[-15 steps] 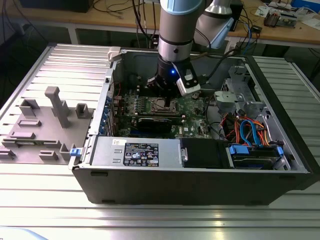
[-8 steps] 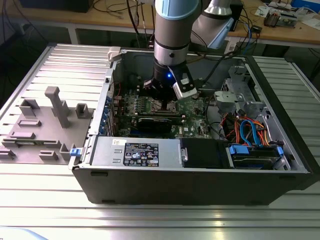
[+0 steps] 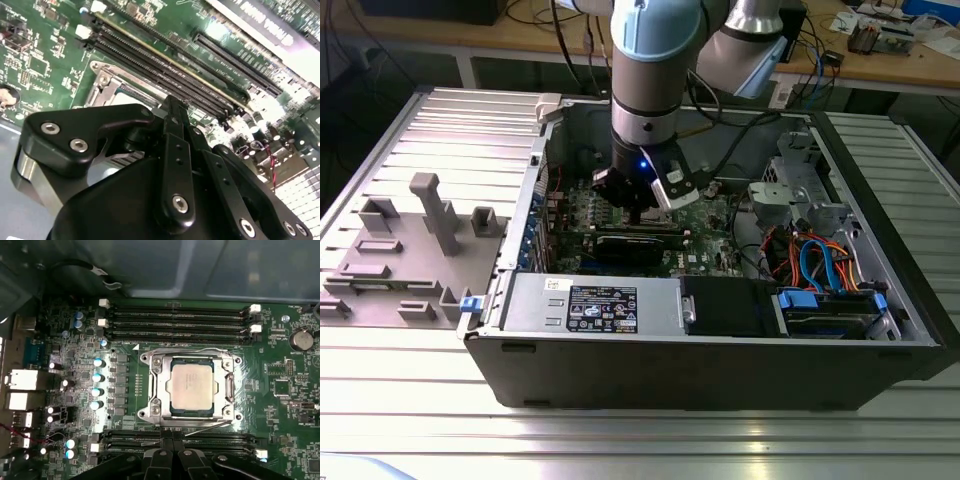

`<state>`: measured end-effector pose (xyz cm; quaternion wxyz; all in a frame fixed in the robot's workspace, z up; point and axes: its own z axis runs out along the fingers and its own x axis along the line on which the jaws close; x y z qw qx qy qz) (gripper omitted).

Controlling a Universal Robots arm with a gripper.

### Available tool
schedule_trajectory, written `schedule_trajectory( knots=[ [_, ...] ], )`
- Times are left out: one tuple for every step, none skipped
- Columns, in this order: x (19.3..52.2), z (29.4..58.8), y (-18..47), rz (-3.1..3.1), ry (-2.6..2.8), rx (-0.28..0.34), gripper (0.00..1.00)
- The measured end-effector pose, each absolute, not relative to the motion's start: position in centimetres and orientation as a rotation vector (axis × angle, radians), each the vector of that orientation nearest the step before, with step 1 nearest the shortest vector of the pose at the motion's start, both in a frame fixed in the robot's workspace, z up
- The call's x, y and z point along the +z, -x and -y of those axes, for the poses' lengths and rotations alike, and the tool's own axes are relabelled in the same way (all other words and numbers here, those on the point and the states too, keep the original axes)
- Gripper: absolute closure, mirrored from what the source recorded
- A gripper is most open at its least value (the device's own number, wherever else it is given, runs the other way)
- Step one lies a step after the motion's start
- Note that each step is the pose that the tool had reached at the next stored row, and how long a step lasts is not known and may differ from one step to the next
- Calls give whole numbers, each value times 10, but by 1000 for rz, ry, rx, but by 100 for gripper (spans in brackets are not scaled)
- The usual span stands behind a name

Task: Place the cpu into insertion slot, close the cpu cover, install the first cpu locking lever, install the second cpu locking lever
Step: 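Install the second cpu locking lever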

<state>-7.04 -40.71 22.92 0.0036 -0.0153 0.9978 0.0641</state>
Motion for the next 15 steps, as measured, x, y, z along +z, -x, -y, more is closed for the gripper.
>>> schedule_trajectory(
  knots=[
    [229, 409, 72, -3128, 48, 201, 89],
    [229, 409, 72, -3128, 48, 201, 89],
    [228, 409, 72, -3128, 48, 201, 89],
    [228, 409, 72, -3128, 48, 201, 89],
    [228, 409, 72, -3128, 48, 201, 89],
    [228, 409, 73, -3128, 48, 202, 89],
    [228, 409, 73, -3128, 48, 203, 89],
    [228, 409, 73, -3128, 48, 203, 89],
    [227, 410, 74, -3129, 48, 204, 89],
    [226, 411, 75, -3128, 49, 206, 89],
    [225, 412, 76, -3128, 48, 208, 89],
    [225, 412, 78, -3128, 48, 211, 89],
    [224, 412, 81, -3128, 48, 215, 89],
    [223, 412, 84, -3127, 48, 225, 89],
    [222, 412, 86, -3126, 48, 231, 89]
  ],
)
